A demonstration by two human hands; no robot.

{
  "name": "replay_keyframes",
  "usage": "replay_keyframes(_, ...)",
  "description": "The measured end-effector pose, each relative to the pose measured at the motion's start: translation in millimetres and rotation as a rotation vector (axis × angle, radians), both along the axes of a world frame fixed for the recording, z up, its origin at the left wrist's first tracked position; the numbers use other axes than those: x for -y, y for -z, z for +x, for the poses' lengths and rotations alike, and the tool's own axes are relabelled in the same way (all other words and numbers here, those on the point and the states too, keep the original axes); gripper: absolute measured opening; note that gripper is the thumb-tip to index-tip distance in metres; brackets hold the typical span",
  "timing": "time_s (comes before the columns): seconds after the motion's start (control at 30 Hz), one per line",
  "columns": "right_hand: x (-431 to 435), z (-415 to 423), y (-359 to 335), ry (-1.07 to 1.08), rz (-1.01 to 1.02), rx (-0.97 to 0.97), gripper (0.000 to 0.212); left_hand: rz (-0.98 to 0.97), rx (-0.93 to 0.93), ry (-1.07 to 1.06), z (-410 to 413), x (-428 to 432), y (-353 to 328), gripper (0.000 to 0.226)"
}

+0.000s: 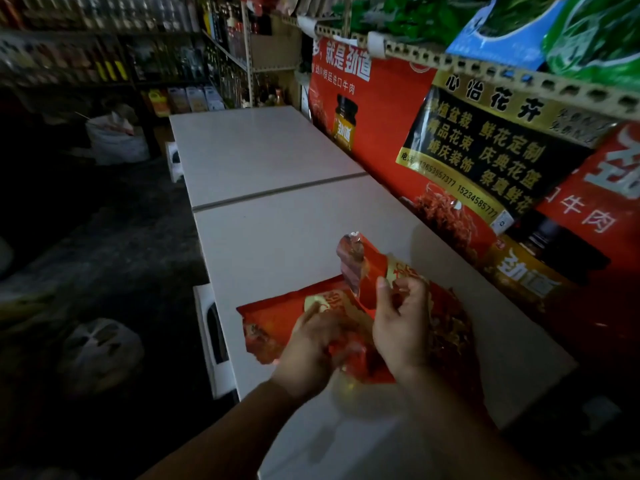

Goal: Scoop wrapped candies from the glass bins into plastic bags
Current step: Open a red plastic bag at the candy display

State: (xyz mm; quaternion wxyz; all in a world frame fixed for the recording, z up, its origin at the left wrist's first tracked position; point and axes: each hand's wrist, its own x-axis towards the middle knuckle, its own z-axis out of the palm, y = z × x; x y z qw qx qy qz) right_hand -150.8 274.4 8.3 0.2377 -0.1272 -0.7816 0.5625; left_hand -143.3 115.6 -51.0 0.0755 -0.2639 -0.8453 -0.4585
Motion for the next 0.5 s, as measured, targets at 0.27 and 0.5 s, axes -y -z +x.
replay_keyframes(0.27, -11.8, -5.1, 21.5, -0.492, 0.206, 0.347, 0.096, 0.836, 0.678, -0.436, -33.6, -10.8, -32.3, 0.013)
replay_keyframes(0.5, -43.3, -15.5, 22.0, -0.488, 0.447, 0.293, 0.074, 0.954, 0.730, -0.247, -35.8, 0.8, -35.0, 0.023)
